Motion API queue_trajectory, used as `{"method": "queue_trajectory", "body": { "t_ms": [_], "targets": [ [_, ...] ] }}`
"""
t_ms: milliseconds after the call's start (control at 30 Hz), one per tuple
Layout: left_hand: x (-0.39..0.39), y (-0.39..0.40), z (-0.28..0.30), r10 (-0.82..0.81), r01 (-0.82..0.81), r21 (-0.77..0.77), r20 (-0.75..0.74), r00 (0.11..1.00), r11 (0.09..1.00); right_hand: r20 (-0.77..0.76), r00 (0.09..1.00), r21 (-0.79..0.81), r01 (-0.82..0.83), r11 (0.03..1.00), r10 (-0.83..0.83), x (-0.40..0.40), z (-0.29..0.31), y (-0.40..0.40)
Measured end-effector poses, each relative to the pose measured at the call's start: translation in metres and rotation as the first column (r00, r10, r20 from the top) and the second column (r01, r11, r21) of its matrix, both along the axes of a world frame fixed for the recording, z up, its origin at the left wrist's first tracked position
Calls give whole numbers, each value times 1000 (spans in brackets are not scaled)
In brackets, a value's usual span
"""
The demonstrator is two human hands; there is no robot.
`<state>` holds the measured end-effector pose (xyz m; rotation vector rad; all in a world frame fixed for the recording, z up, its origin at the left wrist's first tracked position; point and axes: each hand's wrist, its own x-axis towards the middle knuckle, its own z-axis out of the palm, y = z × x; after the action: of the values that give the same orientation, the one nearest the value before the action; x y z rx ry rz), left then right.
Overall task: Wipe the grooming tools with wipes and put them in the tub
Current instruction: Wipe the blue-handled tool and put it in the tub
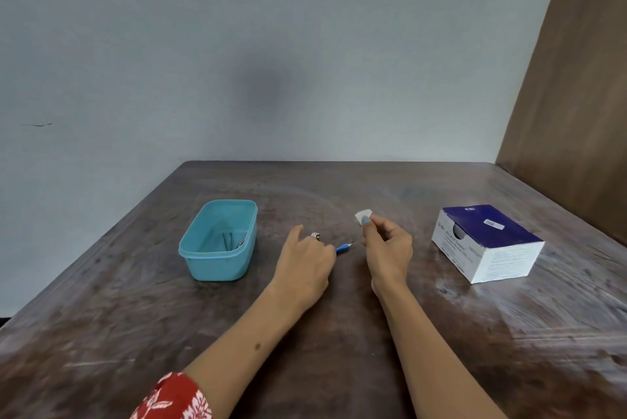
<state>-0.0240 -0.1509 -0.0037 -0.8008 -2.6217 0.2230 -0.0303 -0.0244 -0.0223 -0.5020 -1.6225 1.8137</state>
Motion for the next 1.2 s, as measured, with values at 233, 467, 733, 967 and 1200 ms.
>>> {"method": "queue_trajectory", "body": {
  "t_ms": [233, 467, 733, 967, 1200],
  "targets": [
    [-11, 4, 4, -19, 41, 299, -77, 997, 953, 9, 990, -58, 139, 989, -138, -19, 6, 0],
    [-31, 6, -6, -123, 115, 820, -54, 991, 561, 31, 991, -10, 130, 991, -130, -30, 6, 0],
    [-28, 1, -8, -215, -49, 971, 101, 971, 233, -104, 987, -147, -139, 979, 124, -24, 10, -6],
    [-27, -5, -6, -239, -221, 964, 253, 938, 150, -142, 930, -294, -366, 883, 338, -17, 17, -13],
    [-22, -3, -7, -281, -192, 967, 234, 931, 169, -95, 925, -213, -381, 900, 369, -14, 16, -14]
  ]
}}
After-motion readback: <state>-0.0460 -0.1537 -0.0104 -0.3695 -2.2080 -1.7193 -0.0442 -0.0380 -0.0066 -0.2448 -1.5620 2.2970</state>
